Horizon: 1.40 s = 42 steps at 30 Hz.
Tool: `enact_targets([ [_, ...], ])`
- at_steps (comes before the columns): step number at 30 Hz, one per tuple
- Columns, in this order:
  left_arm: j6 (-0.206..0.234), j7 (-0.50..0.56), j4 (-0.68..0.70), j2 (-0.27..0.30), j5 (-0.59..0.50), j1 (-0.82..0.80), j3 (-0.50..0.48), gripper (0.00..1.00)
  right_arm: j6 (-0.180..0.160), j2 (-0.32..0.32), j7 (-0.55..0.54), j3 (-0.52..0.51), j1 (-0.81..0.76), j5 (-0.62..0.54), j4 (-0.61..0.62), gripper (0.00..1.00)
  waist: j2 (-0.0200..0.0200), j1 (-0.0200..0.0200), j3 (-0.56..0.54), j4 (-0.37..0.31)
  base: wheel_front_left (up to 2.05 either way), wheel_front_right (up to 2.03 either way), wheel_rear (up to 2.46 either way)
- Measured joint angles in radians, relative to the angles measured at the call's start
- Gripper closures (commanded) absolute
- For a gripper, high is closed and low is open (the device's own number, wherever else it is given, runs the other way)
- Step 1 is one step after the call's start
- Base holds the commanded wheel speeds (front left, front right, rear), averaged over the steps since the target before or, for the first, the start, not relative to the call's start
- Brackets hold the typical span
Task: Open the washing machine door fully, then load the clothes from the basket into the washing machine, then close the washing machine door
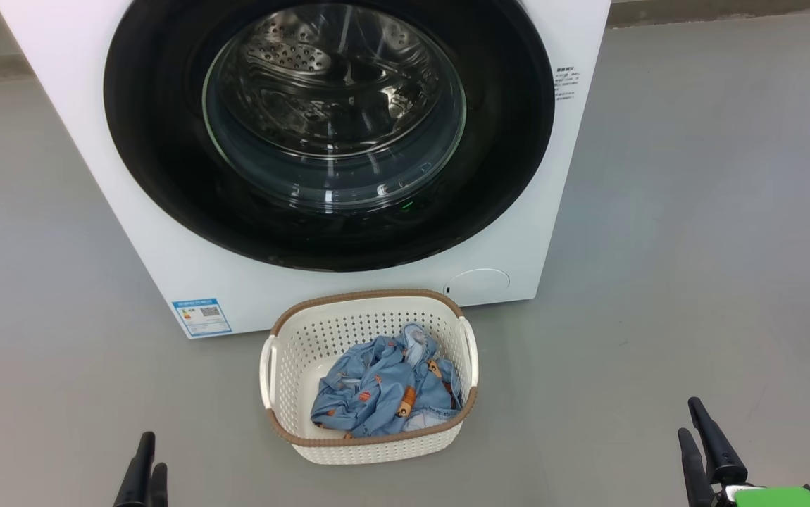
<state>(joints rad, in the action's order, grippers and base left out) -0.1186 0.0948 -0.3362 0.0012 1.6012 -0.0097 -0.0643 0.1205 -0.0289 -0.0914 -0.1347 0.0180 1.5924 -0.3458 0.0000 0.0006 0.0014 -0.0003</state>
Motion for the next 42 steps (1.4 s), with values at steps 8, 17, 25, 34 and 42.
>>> enact_targets([
  [8,0.0,-0.023,0.012,0.01,-0.025,-0.001,0.018,0.0,0.0,-0.003,0.023,0.022,0.004,-0.052,0.006,0.0,0.0,-0.0004,0.003,-0.001,0.0,0.0,0.0],
  [17,0.0,-0.051,0.02,0.028,-0.087,-0.016,0.035,0.0,0.0,-0.005,0.05,0.024,0.009,-0.14,0.014,0.0,0.0,-0.0004,0.004,-0.002,0.0,0.0,0.0],
  [25,0.0,-0.072,0.03,0.036,-0.175,-0.022,0.055,0.0,0.0,-0.006,0.072,0.026,0.029,-0.249,0.029,0.0,0.0,-0.0004,0.004,-0.002,0.0,0.0,0.0],
  [34,0.0,-0.097,0.033,0.065,-0.281,-0.024,0.083,0.0,0.0,-0.016,0.095,0.036,0.029,-0.38,0.039,0.0,0.0,-0.0005,0.005,-0.003,0.0,0.0,0.0],
  [42,0.0,-0.123,0.038,0.076,-0.394,-0.038,0.103,0.0,0.0,-0.028,0.119,0.058,0.041,-0.5,0.044,0.0,0.0,-0.0005,0.007,-0.004,0.0,0.0,0.0],
])
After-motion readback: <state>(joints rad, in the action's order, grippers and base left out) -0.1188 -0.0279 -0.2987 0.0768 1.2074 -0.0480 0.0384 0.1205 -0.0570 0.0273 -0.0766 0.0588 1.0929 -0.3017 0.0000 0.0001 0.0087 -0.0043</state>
